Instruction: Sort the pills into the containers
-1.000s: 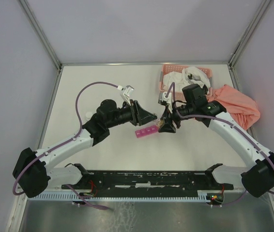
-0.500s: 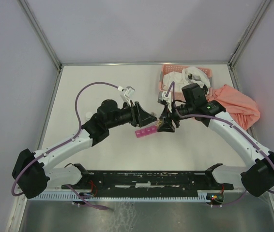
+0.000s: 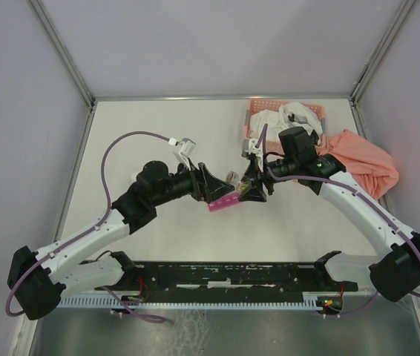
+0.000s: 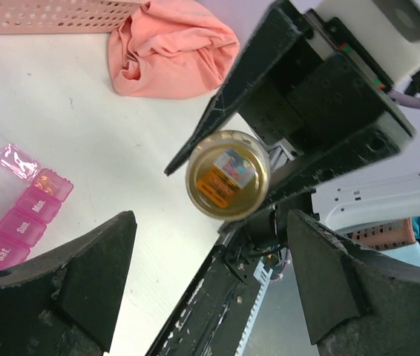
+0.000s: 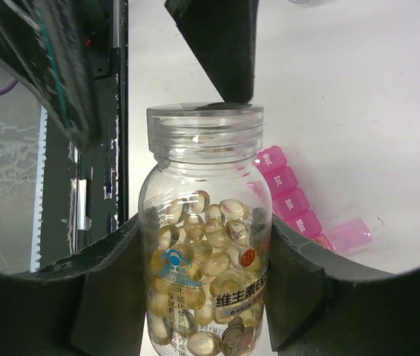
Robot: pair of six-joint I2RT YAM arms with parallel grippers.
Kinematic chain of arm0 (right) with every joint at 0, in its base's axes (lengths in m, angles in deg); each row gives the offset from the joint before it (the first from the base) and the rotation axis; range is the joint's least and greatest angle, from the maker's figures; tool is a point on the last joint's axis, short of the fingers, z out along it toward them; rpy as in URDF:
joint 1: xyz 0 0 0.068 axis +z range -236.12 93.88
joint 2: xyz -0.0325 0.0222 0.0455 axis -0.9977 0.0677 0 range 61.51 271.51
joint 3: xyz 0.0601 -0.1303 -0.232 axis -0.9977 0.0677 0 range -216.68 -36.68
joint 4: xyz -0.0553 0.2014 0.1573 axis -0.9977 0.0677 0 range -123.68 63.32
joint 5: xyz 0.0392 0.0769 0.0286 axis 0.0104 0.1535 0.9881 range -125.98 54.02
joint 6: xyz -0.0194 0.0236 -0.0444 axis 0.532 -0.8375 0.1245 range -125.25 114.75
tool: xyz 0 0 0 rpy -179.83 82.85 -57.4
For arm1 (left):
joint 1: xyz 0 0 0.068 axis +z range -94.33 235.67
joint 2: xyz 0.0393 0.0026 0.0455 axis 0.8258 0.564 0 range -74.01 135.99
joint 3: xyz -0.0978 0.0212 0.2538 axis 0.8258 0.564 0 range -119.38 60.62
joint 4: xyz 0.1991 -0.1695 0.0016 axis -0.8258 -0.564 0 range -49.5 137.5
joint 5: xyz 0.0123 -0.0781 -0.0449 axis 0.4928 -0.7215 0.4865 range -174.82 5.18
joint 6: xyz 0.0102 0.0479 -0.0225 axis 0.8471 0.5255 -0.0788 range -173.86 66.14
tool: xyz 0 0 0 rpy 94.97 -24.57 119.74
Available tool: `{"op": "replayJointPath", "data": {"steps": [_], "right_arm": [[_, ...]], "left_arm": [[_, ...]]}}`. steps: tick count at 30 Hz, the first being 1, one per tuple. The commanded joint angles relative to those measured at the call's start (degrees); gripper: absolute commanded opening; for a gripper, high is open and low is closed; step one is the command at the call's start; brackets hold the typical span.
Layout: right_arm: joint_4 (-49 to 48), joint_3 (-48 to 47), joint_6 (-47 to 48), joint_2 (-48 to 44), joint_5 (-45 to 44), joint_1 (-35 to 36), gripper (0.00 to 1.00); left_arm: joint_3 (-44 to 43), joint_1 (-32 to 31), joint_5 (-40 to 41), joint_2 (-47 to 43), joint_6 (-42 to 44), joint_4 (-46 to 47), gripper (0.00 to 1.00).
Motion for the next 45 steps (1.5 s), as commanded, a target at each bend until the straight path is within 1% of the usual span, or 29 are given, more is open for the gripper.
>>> {"op": "replayJointPath", "data": {"steps": [1, 4, 6, 9, 13, 15, 17, 24, 34, 45], "right_arm": [[-2.33, -1.99, 0.89, -1.74, 2.28, 0.06, 0.10], [-2.06, -1.93, 1.62, -1.94, 2.29, 0.13, 0.10], [-1.65, -1.83, 2.80, -2.31, 2.27, 0.12, 0.10], [-1.51, -0.72, 6.64, -3.60, 1.18, 0.09, 0.10], [-3.56, 2.07, 10.88, -5.97, -3.62, 0.11, 0.10], [-3.93, 2.67, 11.90, -6.42, -5.26, 0.07, 0.10], [-3.95, 2.72, 12.21, -6.44, -5.77, 0.09, 0.10], [-3.99, 2.83, 12.22, -6.13, -5.72, 0.17, 0.10], [-3.69, 2.64, 12.27, -5.39, -5.71, 0.48, 0.10], [-3.13, 2.30, 12.40, -4.78, -6.02, 0.74, 0.10]], "left_arm": [[1.64, -0.07, -0.32, -5.87, 3.76, 1.22, 0.89], [3.26, -0.04, -0.39, -9.51, 4.45, 1.81, 0.89], [4.56, -0.07, 2.06, -12.09, 4.41, 2.77, 0.89], [5.25, 0.02, 4.54, -13.63, 2.71, 4.21, 0.89], [4.48, 0.08, 4.70, -10.36, -3.00, 7.82, 0.87], [3.61, 0.11, 4.73, -7.89, -5.49, 9.01, 0.81], [2.54, 0.04, 4.94, -5.72, -6.69, 9.60, 0.78], [0.47, -0.40, 6.79, -1.46, -7.67, 10.27, 0.77], [-0.82, -0.70, 6.73, 0.06, -8.09, 11.77, 0.77], [-3.21, -2.32, 5.27, 3.49, -7.65, 11.73, 0.68]]}}
